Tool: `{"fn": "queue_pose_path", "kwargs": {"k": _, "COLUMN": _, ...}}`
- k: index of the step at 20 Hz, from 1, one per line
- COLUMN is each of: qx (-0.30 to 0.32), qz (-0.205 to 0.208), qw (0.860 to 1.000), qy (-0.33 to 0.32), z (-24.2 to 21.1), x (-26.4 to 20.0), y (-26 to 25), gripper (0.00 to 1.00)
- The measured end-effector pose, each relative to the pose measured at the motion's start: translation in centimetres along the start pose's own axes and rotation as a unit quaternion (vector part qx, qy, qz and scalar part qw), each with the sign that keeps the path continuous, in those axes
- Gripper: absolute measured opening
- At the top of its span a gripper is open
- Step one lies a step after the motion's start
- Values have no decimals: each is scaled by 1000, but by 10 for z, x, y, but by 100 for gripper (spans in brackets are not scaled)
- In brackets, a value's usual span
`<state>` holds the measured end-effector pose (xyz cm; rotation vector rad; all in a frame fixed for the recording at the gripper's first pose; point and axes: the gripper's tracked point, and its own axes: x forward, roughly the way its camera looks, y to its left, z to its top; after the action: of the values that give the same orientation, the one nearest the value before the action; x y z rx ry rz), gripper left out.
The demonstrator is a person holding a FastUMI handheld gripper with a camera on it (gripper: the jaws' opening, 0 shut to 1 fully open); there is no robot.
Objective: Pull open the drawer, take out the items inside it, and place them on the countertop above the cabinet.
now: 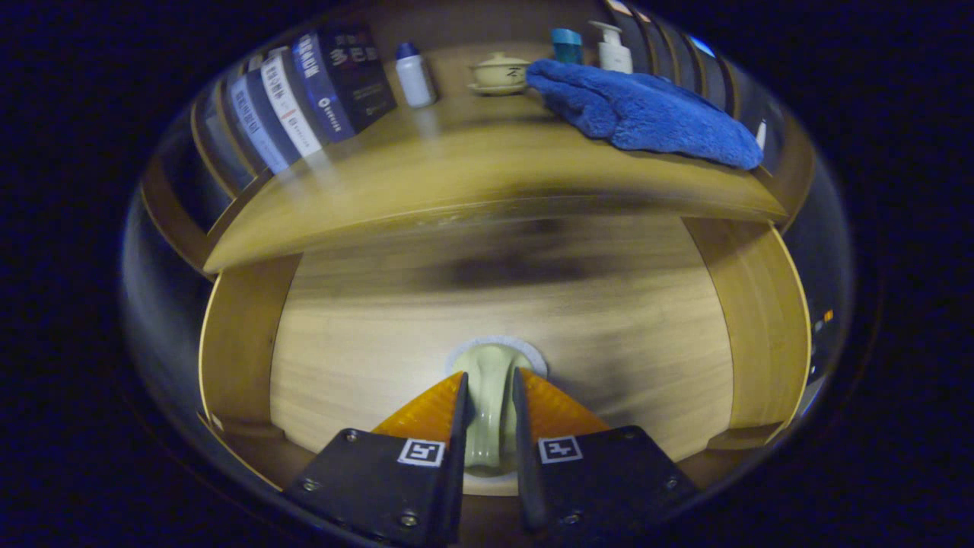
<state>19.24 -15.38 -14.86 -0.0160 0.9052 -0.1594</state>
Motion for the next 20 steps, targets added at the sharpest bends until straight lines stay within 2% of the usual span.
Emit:
{"fn": "queue_pose_path", "kwargs": {"k": 1, "qx": -10, "qz": 16, "qw": 1000, "qy": -7, "z": -1, "x": -3, "y": 4, "gripper": 30}}
{"fn": "queue_pose_path", "kwargs": {"k": 2, "qx": -10, "qz": 17, "qw": 1000, "qy": -20, "z": -1, "x": 1, "y": 3, "gripper": 13}}
{"fn": "queue_pose_path", "kwargs": {"k": 7, "qx": 29, "qz": 55, "qw": 995, "qy": -72, "z": 8, "x": -21, "y": 13, "gripper": 13}}
{"fn": "queue_pose_path", "kwargs": {"k": 10, "qx": 21, "qz": 82, "qw": 987, "qy": -134, "z": 19, "x": -45, "y": 20, "gripper": 13}}
{"fn": "queue_pose_path", "kwargs": {"k": 14, "qx": -8, "qz": 108, "qw": 968, "qy": -228, "z": 42, "x": -87, "y": 35, "gripper": 13}}
{"fn": "queue_pose_path", "kwargs": {"k": 17, "qx": -43, "qz": 108, "qw": 947, "qy": -299, "z": 69, "x": -120, "y": 43, "gripper": 12}}
{"fn": "queue_pose_path", "kwargs": {"k": 20, "qx": -44, "qz": 98, "qw": 926, "qy": -362, "z": 115, "x": -151, "y": 45, "gripper": 12}}
